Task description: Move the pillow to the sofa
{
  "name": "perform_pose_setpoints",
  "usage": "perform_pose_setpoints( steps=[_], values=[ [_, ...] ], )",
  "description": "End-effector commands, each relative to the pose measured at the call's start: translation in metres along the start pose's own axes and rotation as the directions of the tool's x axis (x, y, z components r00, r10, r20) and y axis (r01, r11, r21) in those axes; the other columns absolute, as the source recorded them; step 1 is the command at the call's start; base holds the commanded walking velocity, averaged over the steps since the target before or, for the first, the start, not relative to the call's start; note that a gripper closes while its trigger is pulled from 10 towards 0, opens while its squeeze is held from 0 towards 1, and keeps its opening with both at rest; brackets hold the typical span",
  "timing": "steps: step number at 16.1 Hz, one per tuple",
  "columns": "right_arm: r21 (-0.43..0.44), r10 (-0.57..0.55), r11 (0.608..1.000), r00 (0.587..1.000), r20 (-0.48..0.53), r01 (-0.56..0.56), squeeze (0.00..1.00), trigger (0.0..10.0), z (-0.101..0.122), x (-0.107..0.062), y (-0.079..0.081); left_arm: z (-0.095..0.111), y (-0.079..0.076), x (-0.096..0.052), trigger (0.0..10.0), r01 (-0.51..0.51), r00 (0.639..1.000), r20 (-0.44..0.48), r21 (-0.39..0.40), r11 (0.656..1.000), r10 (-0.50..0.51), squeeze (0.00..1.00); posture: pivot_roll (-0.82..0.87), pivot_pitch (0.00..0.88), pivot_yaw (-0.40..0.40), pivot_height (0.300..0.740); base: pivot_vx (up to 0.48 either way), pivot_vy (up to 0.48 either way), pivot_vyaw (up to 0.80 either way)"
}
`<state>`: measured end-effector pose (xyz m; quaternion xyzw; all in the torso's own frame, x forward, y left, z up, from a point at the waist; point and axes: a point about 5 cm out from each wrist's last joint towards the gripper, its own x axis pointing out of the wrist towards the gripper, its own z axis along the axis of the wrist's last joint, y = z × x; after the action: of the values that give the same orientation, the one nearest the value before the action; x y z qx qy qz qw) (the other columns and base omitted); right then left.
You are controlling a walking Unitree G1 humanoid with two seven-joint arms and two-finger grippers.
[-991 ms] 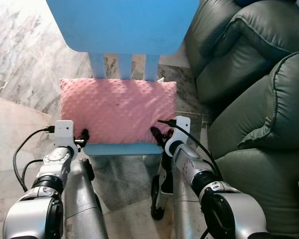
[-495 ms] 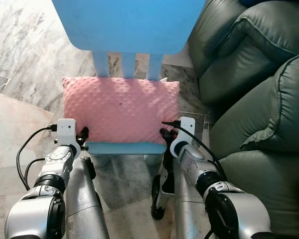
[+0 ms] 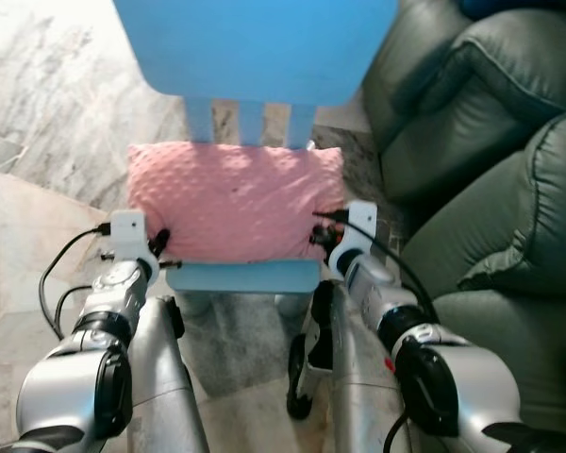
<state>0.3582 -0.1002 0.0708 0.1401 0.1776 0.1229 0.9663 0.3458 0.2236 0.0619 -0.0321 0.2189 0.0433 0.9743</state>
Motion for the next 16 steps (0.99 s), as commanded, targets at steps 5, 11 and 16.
perform_pose_setpoints(
  steps=[5,11,16],
  values=[
    [-0.138,0.061,0.990,0.986,0.153,-0.040,0.00,0.0,0.038,-0.003,-0.014,0.040,-0.010,0.001,0.0,0.060,0.978,0.198,0.027,0.998,-0.065,0.00,0.08,0.079,-0.081,0.535,0.000,0.000,0.00],
    [-0.226,-0.062,0.959,0.907,0.417,0.170,0.00,0.0,0.017,-0.074,-0.052,-0.005,-0.015,-0.066,0.0,0.017,0.900,0.433,0.067,0.998,-0.045,0.00,0.05,0.000,-0.050,0.535,0.000,0.000,0.00],
    [-0.240,-0.131,0.938,0.897,0.423,0.250,0.00,0.0,0.007,-0.111,-0.052,-0.025,-0.031,-0.097,0.0,-0.022,0.902,0.432,0.118,0.993,-0.031,0.00,0.03,0.000,-0.032,0.535,0.000,0.000,0.00]
  ],
)
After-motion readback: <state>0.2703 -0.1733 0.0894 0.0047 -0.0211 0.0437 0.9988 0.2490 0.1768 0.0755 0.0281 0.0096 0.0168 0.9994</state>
